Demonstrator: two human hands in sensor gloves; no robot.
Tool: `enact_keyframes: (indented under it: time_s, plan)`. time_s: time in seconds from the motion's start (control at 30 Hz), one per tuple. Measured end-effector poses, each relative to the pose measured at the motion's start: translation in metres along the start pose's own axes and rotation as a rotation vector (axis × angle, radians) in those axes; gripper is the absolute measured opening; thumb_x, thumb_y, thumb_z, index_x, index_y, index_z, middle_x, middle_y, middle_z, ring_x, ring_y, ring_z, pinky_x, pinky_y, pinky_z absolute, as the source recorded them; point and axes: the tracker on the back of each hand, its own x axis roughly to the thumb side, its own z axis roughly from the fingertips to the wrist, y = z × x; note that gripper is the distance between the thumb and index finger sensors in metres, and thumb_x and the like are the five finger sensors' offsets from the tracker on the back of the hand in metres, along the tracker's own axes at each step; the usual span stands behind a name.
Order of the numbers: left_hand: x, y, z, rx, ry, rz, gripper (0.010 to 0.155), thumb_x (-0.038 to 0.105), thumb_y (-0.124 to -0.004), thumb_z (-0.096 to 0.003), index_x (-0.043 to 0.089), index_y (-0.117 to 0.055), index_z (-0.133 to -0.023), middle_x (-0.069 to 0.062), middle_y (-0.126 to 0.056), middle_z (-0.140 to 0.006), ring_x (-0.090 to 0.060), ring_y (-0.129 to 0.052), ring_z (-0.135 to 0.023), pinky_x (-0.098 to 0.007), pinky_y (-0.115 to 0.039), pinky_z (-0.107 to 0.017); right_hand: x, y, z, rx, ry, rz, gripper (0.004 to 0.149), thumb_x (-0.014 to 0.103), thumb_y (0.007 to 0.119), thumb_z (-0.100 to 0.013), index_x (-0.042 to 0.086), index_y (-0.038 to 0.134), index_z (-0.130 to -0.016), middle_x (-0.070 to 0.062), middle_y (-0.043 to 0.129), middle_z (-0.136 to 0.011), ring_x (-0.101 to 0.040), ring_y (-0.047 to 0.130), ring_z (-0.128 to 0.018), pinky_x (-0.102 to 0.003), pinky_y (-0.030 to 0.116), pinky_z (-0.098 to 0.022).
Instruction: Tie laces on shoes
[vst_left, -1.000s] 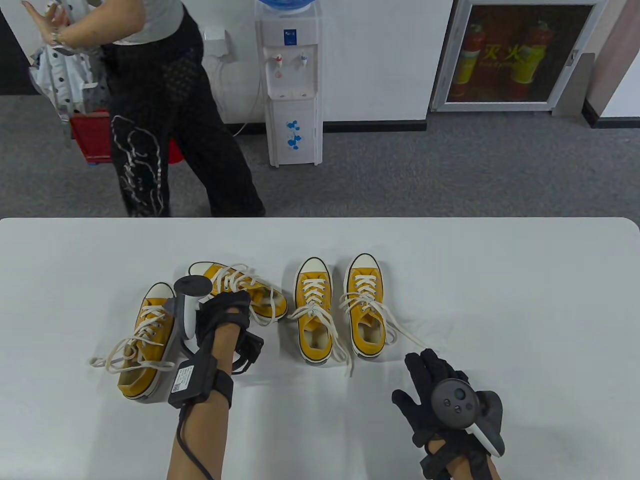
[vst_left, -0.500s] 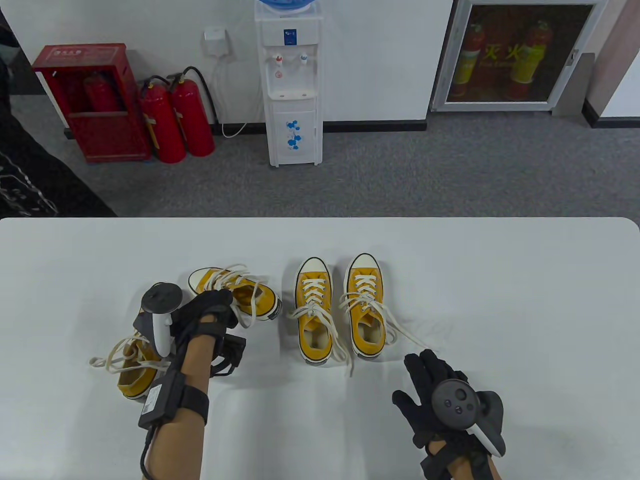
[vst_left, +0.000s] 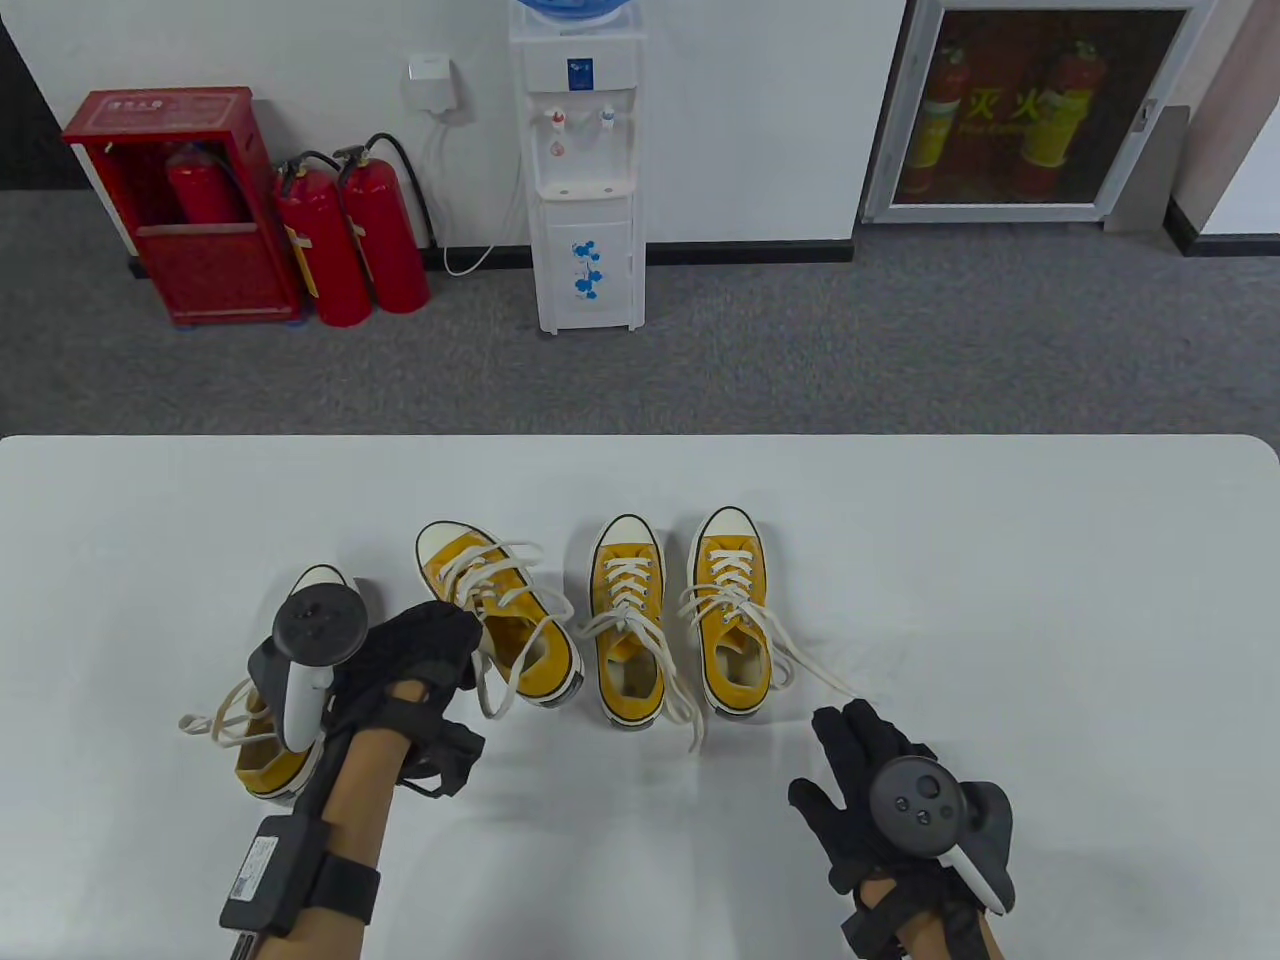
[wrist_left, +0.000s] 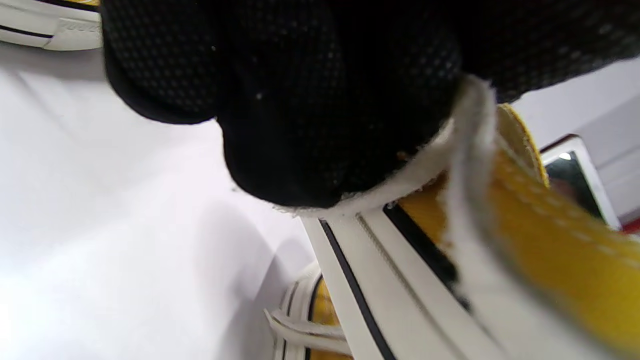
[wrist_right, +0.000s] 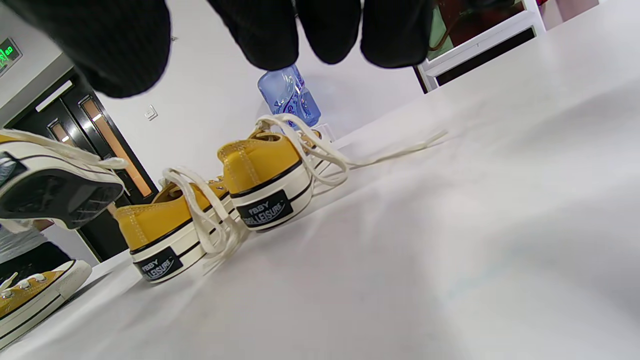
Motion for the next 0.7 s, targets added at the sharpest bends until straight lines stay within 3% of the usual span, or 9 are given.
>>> enact_keyframes:
  time_s: [0.4, 0.7]
  plan:
    - [0.013, 0.013, 0.056, 0.062, -0.198, -0.174, 0.031, 0.052, -0.086, -0.0435, 0.031, -0.101, -0.059, 0.001, -0.112, -0.06, -0.017, -0.115, -0.035, -0.045, -0.092, -0.044, 0.0, 0.001, -0.001, 0.008, -0.008, -0.003, 0.079, 0.059, 0.074, -0.044, 0.019, 0.054, -0.109, -0.011, 0.039, -0.114, -0.047, 0.052, -0.105, -0.073, 0.035, -0.07]
    - [-0.011, -0.011, 0.089, 0.098, -0.271, -0.297, 0.029, 0.052, -0.087, -0.0427, 0.032, -0.102, -0.058, 0.002, -0.113, -0.058, -0.017, -0.115, -0.034, -0.045, -0.093, -0.043, 0.0, 0.002, -0.001, 0.014, -0.006, -0.008, 0.079, 0.059, 0.074, -0.044, 0.019, 0.054, -0.108, -0.011, 0.039, -0.114, -0.047, 0.052, -0.105, -0.073, 0.035, -0.07]
